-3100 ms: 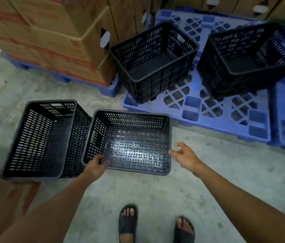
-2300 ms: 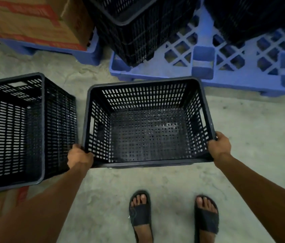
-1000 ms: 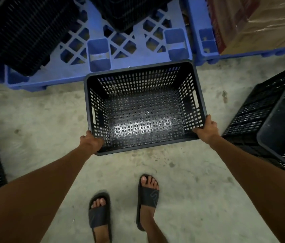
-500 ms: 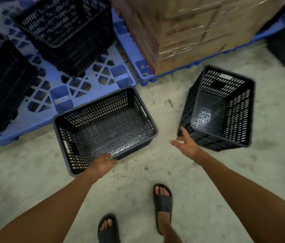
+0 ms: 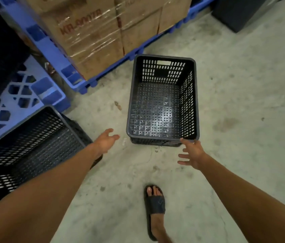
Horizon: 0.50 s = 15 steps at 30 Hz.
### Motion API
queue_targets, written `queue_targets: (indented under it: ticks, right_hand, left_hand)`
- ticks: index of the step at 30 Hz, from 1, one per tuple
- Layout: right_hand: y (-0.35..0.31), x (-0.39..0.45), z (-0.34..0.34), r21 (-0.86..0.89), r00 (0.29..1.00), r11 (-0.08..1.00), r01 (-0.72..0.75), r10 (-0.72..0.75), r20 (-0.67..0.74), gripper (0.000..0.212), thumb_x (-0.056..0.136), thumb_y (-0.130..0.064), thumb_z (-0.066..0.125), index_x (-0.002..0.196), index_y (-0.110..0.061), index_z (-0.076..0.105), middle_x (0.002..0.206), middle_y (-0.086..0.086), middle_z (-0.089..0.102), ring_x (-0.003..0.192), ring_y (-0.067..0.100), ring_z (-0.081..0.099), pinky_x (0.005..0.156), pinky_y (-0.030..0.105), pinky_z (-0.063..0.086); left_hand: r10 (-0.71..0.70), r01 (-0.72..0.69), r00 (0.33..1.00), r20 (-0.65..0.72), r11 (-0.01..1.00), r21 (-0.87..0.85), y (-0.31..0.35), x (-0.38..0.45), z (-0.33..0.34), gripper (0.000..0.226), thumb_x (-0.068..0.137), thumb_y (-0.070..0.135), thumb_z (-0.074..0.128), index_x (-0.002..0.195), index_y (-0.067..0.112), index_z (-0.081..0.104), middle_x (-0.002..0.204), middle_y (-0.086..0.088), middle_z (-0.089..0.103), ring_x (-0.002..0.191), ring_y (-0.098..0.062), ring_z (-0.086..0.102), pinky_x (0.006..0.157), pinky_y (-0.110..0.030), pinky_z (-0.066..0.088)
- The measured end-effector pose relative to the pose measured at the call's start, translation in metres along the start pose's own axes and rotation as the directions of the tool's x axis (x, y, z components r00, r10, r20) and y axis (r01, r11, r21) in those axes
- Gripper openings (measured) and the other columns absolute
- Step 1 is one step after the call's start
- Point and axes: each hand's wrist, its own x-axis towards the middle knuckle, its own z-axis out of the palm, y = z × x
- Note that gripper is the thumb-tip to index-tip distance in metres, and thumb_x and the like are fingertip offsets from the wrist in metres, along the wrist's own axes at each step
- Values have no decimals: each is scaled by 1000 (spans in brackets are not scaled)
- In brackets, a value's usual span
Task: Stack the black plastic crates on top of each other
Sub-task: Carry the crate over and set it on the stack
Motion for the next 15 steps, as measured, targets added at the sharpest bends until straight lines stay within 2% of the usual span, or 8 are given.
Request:
queue_targets:
  ticks: [4,7,9,11,15]
  right_hand:
    - [-5,53,-17,222,988,963,-155,152,33,67,91,-36,67,145,-15,33,147,24,37,113,47,57,63,55,57]
    - [-6,83,-13,333,967,909,-250,219,130,69,91,-38,66,148,-17,33,152,27,32,112,47,58,77,59,57]
    - [-7,97,-5,414,958,866,-279,220,186,69,93,-39,64,150,-18,32,153,26,33,108,45,61,80,56,56]
    - [-7,109,3,504,953,812,-296,210,220,61,95,-37,61,146,-15,36,147,23,46,102,42,64,75,53,57]
    - [-1,131,25,659,973,729,-186,230,21,58,97,-21,60,144,-20,25,130,15,59,94,37,68,76,54,60]
  left_hand:
    - [-18,18,1000,-23,1000,13,38,59,33,67,96,37,52,154,34,18,159,-1,29,139,-28,38,92,-39,43]
    - [-11,12,999,-33,1000,22,53,99,56,74,95,37,53,155,34,8,157,-1,33,137,-29,40,96,-41,42]
    - [21,-21,998,-56,1000,6,58,120,69,73,95,32,56,154,27,12,151,-5,42,128,-29,49,96,-41,44]
    - [61,-56,991,-116,998,41,57,139,79,59,95,23,57,145,18,27,142,-12,51,114,-29,56,96,-41,47]
    - [57,-27,987,-151,981,191,44,166,83,57,88,9,59,140,18,35,134,-15,57,118,-34,56,103,-48,47]
